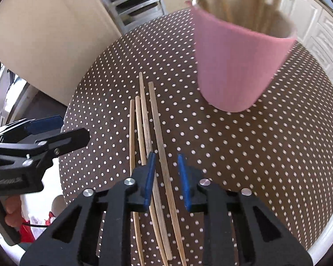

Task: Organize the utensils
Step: 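Close the right gripper on a wooden stick while the left gripper grasps another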

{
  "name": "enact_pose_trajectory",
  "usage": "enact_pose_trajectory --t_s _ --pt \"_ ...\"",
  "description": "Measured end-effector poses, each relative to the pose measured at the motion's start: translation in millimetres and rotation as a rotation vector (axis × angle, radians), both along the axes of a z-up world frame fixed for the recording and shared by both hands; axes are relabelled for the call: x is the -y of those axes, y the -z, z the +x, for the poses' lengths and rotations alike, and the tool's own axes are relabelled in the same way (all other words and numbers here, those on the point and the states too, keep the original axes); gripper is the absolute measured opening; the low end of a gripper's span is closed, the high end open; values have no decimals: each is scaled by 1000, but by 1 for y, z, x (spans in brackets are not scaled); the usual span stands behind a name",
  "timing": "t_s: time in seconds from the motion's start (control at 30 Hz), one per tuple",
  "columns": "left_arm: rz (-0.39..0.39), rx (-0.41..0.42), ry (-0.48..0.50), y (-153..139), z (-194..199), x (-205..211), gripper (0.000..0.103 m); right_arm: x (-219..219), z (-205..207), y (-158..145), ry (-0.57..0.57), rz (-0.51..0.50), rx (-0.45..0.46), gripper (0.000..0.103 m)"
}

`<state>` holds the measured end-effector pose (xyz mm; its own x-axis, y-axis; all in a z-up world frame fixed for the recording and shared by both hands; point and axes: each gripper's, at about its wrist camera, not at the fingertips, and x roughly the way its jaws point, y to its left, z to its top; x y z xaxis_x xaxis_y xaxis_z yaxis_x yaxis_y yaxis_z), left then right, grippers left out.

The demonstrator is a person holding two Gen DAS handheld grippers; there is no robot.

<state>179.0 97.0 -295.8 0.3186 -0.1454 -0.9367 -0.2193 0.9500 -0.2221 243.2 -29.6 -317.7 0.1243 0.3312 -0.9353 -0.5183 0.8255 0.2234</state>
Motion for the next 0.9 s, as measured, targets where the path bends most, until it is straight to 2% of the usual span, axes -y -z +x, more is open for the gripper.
enact_pose_trajectory --t_s 0.23,0.53,0.63,0.77,0.9 --pt "-28 -49 -26 9 -2 -6 82 -20 8 15 -63 -24 -36 10" --pt "-51 -90 -21 20 5 -2 82 -51 30 22 -101 -40 -37 10" --pt "-66 -109 -24 25 10 1 82 -58 37 22 -128 -49 -30 6" --pt "-75 -123 -2 29 16 10 82 -49 39 20 -128 -35 -35 5" --pt "-83 -131 23 32 25 25 82 -20 33 16 -95 -10 -41 5"
